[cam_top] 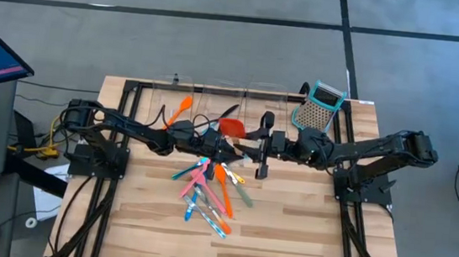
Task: Pick & Place Kitchen Items
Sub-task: Put the red spatula into the left transparent bin
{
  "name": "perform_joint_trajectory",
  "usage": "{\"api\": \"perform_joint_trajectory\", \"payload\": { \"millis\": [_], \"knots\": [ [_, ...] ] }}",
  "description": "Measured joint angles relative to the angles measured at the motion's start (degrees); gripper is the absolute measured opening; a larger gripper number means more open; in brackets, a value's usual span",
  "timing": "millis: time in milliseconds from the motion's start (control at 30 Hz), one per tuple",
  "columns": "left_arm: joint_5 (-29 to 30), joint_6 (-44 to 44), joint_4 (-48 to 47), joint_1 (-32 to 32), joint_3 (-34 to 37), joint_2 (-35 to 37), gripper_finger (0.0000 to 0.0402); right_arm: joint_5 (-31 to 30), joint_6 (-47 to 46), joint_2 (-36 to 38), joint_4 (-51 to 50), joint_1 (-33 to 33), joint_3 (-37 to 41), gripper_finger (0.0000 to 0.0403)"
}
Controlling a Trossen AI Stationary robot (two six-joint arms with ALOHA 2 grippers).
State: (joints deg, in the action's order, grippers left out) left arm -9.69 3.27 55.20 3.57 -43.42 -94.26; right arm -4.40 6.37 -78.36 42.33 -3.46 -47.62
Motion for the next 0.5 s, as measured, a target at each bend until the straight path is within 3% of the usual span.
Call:
{"api": "perform_joint_trajectory", "payload": {
  "millis": [300, 500],
  "knots": [
    [0.1, -0.22, -2.31, 0.05, 0.09, 1.62, 0.0007, -0.07, 1.25, 7.08, -12.38, 0.22, 0.0, 0.0188],
    [0.16, -0.29, -14.75, 1.05, 0.09, 8.09, 0.0007, -0.13, 1.23, 14.36, -22.92, -0.78, 0.0, 0.0177]
  ]
}}
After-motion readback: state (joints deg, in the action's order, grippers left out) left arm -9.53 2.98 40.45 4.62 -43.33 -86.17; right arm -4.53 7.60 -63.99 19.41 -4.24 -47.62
